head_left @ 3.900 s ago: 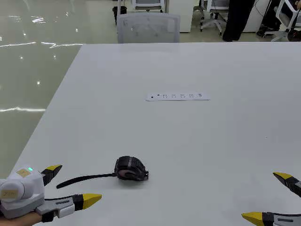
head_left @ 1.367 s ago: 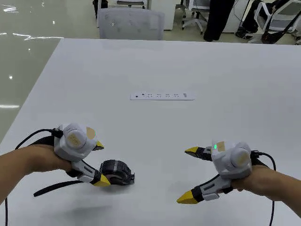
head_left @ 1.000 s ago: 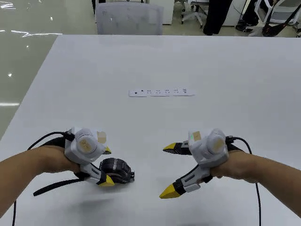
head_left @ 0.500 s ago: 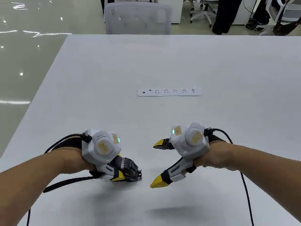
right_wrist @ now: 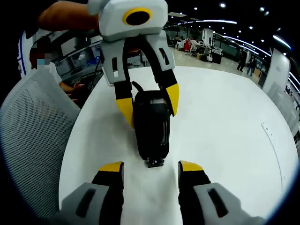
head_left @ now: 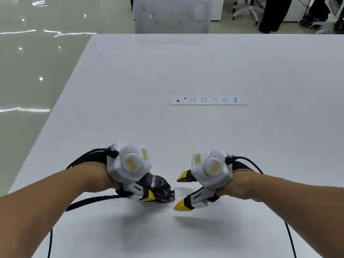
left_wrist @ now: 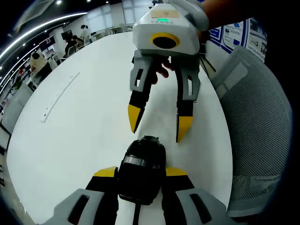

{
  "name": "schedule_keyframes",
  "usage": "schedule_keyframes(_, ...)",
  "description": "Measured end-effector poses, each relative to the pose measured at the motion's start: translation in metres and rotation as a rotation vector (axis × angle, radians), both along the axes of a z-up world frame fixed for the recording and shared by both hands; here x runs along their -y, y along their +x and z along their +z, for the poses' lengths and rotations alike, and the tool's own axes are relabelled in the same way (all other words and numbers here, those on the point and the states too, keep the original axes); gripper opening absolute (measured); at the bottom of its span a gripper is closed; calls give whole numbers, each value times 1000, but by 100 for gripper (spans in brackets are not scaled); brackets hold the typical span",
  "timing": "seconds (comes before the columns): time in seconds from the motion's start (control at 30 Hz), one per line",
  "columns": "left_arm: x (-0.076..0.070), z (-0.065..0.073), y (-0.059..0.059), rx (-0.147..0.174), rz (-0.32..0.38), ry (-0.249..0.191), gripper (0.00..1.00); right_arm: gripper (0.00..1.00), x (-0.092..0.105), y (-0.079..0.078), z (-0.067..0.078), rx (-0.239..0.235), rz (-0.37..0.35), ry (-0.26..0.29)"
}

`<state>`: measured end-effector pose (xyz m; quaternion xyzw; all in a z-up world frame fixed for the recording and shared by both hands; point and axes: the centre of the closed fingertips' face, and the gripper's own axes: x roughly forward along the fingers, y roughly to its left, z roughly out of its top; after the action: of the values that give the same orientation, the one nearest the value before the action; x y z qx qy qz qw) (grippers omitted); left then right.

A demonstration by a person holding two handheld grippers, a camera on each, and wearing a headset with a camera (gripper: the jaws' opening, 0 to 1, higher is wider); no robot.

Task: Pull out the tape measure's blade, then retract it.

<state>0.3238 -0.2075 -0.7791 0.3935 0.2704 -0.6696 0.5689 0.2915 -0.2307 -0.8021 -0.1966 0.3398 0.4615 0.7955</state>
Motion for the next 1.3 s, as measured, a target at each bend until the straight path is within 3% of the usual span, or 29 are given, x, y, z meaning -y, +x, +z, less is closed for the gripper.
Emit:
schedule_keyframes(0.13, 0, -1, -2, 1, -12, 11, 32, 26, -1, 1, -7, -2, 2, -21)
schedule_keyframes(0.23, -1, -1, -2, -4, -11, 6, 32, 29, 3, 4, -11, -1, -7, -38)
schedule_keyframes(0.33, 0, -1, -2, -5, -9, 10, 32, 19, 6, 8, -10, 6, -17, -36)
schedule_keyframes(0.5, -1, -1, -2, -6, -12, 9, 33, 20, 4, 11, -7, 6, -21, -19)
schedule_keyframes(0.6, -1, -1, -3, -8, -11, 6, 33, 14, -1, 7, -9, -2, 15, -33)
schedule_keyframes(0.77, 0, -1, -3, -4, -6, 2, 33, 14, -1, 9, -11, -1, 21, -51)
schedule_keyframes(0.87, 0, -2, -2, -7, -5, 5, 33, 14, -1, 10, -13, -10, 15, -68)
schedule_keyframes(0.9, 0, -2, -3, -3, -9, 6, 33, 14, 0, 9, -17, -37, -14, -91)
schedule_keyframes(0.93, 1, -2, -3, 2, -10, 8, 33, 15, -4, 9, -15, -42, -6, -81)
schedule_keyframes(1.03, 0, -2, -2, 1, -9, 10, 33, 14, 1, 10, -15, -39, -14, -93)
schedule_keyframes(1.1, 0, -2, -2, -1, -11, 7, 32, 14, 1, 9, -14, 0, 31, -81)
schedule_keyframes(1.3, -2, -2, -1, 1, -12, 14, 32, 12, 2, 9, -15, -14, 28, -82)
